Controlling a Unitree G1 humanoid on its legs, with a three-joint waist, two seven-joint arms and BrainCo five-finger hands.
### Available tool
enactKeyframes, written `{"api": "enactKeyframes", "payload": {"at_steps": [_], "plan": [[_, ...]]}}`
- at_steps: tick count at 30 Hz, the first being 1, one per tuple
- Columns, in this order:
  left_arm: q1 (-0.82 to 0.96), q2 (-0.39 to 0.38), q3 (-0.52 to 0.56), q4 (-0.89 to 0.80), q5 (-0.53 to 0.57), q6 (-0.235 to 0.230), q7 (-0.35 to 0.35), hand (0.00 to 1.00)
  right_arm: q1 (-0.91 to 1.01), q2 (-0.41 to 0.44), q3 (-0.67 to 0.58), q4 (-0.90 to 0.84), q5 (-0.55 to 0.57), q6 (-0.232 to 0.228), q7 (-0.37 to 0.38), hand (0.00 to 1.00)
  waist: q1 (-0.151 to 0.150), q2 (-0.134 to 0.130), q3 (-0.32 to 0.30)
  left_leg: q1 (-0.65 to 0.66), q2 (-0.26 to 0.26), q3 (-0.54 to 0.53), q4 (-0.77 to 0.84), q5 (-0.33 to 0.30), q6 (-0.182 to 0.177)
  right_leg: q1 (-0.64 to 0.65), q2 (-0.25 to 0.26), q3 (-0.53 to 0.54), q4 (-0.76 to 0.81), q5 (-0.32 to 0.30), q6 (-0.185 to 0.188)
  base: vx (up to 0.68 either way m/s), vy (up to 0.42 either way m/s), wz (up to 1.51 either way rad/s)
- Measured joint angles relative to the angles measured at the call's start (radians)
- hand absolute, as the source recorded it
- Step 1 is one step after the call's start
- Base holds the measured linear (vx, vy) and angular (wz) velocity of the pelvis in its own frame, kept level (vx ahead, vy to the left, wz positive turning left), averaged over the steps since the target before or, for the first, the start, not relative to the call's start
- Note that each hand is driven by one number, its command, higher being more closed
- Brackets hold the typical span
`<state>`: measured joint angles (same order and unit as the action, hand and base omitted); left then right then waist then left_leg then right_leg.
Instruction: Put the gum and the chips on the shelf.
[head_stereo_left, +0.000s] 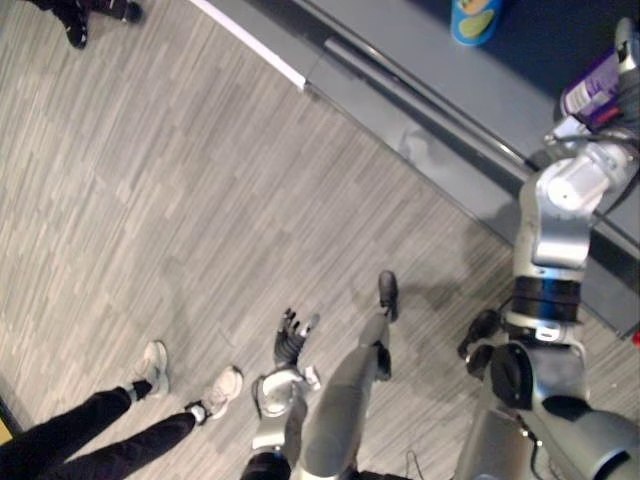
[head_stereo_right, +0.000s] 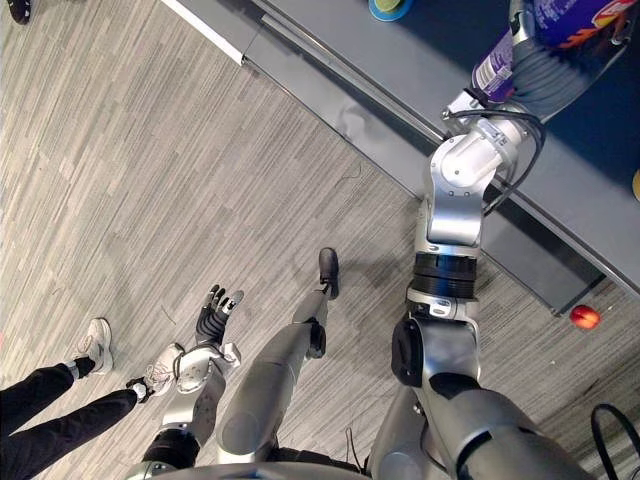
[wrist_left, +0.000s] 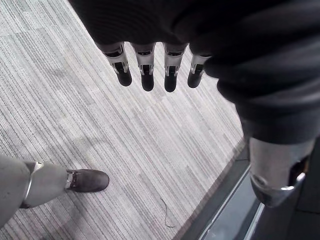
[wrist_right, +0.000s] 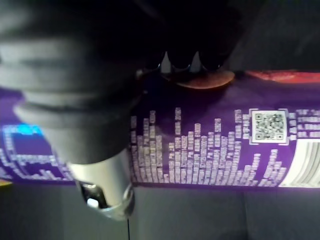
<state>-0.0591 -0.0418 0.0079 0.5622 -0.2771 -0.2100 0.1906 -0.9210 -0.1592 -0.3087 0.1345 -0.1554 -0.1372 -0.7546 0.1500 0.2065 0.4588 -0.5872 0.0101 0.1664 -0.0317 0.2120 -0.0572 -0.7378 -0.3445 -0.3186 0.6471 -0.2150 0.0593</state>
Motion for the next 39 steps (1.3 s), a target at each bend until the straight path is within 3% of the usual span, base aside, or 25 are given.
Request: {"api": "enactKeyframes", "payload": {"at_steps": [31,32,39], "plan": [[0.004,-0.001,0.001,-0.029,-0.036,-0.009,-0.001,0.0,-0.035,-0.031,0.022,0.077,0.04,-0.006,0.006,1.0,0.0,-0.007,-0.001,-0.079,0.009,0.04,0.027,0.005,0.007,-0.079,-0.008,0.003,0.02,-0.002,-0.004,0.0,-0.035,0.0],[0.004,-0.001,0.001,-0.029,-0.036,-0.01,-0.001,0.0,-0.038,-0.032,0.022,0.079,0.043,-0.006,0.007,0.0,0.0,-0.007,-0.001,-0.079,0.01,0.04,0.027,0.005,0.007,-0.079,-0.007,0.003,0.02,-0.002,-0.004,0.01,-0.034,-0.01],[0.004,-0.001,0.0,-0.029,-0.036,-0.011,-0.001,0.0,-0.038,-0.035,0.025,0.121,0.059,-0.006,0.024,0.0,0.0,-0.007,-0.001,-0.08,0.01,0.042,0.03,0.004,0.007,-0.08,-0.007,0.004,0.019,-0.002,-0.004,0.0,-0.004,0.0]]}}
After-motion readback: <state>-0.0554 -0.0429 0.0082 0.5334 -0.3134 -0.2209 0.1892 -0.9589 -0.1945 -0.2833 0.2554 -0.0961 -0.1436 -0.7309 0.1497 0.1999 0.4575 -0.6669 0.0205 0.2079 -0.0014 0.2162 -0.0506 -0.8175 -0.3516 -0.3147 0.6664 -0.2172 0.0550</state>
